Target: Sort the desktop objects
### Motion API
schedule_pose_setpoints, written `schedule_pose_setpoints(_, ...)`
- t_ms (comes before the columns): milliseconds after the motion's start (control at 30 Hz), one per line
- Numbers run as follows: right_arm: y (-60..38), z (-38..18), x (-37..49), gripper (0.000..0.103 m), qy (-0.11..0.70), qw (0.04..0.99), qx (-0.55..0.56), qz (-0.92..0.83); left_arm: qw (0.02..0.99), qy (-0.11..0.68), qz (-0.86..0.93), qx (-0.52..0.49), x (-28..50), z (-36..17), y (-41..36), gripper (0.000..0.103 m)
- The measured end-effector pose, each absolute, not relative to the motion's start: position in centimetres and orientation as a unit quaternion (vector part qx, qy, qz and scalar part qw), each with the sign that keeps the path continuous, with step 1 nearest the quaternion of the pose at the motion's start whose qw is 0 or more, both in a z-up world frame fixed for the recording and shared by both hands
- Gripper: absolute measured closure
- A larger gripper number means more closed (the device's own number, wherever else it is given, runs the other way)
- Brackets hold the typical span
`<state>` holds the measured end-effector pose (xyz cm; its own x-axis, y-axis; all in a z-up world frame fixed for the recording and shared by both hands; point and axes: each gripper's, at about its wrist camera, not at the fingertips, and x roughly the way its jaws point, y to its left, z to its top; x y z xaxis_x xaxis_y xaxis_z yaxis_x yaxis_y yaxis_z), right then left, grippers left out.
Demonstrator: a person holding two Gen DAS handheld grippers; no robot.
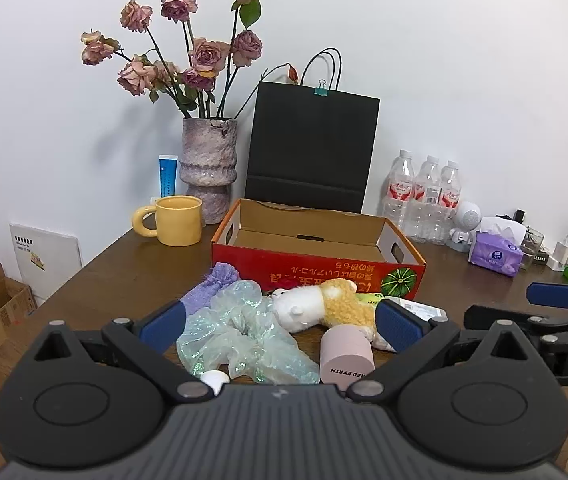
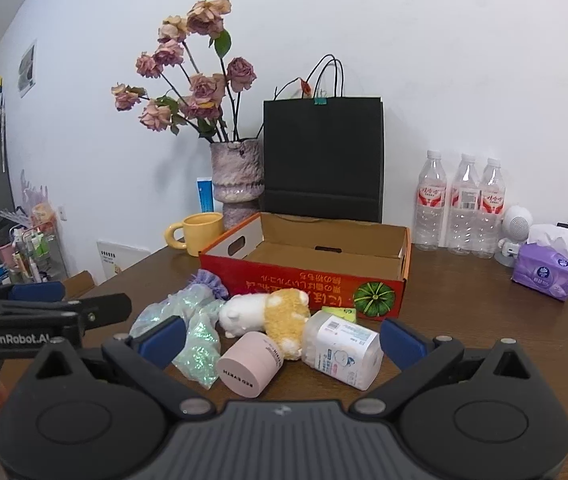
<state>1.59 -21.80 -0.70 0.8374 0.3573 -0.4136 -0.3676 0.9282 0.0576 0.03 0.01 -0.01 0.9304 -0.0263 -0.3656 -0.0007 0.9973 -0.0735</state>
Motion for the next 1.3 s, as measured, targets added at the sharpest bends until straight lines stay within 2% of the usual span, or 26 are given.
schedule_pose_setpoints(333, -21.84, -0.92, 1.81, 0.000, 0.223, 0.955, -0.006, 0.197, 0.976, 0.214, -0.002, -0.043, 0.38, -0.12, 0.15, 0.000)
schedule_pose_setpoints(1300, -22.10, -1.04, 2.12, 0.000, 0.233, 0.951, 0.007, 0.203, 0.974, 0.221, -0.007, -0.043, 0.46, -0.45, 0.04, 0.000)
